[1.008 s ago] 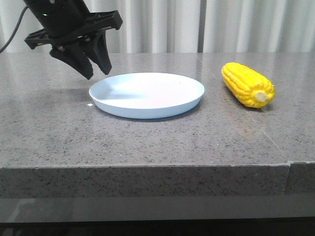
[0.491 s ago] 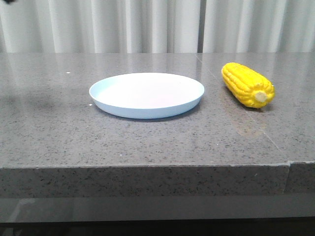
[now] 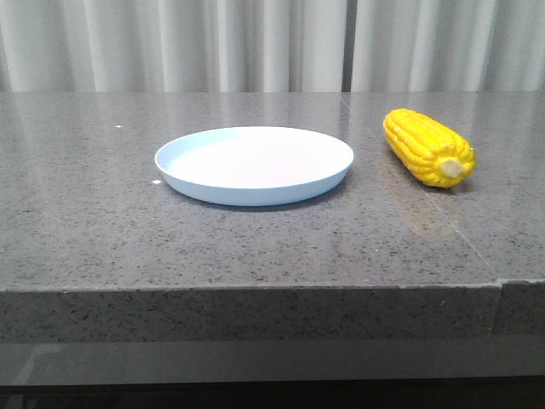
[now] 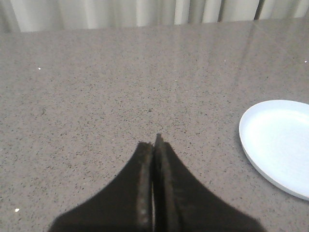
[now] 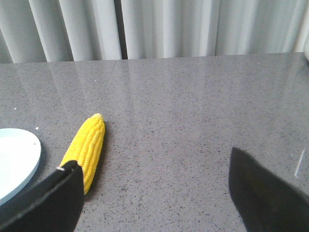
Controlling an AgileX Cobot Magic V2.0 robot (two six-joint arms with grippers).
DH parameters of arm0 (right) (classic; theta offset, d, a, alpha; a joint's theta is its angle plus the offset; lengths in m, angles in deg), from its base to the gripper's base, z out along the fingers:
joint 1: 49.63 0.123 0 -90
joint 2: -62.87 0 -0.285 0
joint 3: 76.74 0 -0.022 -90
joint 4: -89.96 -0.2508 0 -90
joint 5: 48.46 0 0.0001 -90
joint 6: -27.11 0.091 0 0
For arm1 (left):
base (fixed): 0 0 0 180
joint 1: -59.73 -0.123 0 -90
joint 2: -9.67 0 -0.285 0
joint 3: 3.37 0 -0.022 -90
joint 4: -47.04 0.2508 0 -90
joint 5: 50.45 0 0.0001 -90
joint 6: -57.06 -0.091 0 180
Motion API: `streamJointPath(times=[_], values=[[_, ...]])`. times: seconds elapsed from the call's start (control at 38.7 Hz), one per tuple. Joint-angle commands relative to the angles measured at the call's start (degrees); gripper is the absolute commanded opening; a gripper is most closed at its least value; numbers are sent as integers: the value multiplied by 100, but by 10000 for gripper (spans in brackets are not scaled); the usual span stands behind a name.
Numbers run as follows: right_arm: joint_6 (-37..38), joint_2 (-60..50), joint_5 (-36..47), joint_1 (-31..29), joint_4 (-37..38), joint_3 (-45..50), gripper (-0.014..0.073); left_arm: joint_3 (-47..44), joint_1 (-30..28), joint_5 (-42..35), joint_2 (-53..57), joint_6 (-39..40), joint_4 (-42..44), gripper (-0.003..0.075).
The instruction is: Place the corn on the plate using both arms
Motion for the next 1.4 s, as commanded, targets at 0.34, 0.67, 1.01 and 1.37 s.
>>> streamJointPath(times=[0.34, 0.67, 1.01, 1.37], values=[[-41, 75, 491, -35, -30, -206, 634, -1300, -30, -585, 2871, 0, 523, -20], [-41, 277, 663, -35, -47, -290, 634, -1311, -30, -581, 3241, 0, 523, -20], [-41, 2784, -495, -29, -738, -1832, 634, -1314, -30, -581, 3241, 0, 523, -20], [-41, 5401, -874, 935, -1001, -3466, 634, -1314, -30, -581, 3241, 0, 523, -20]])
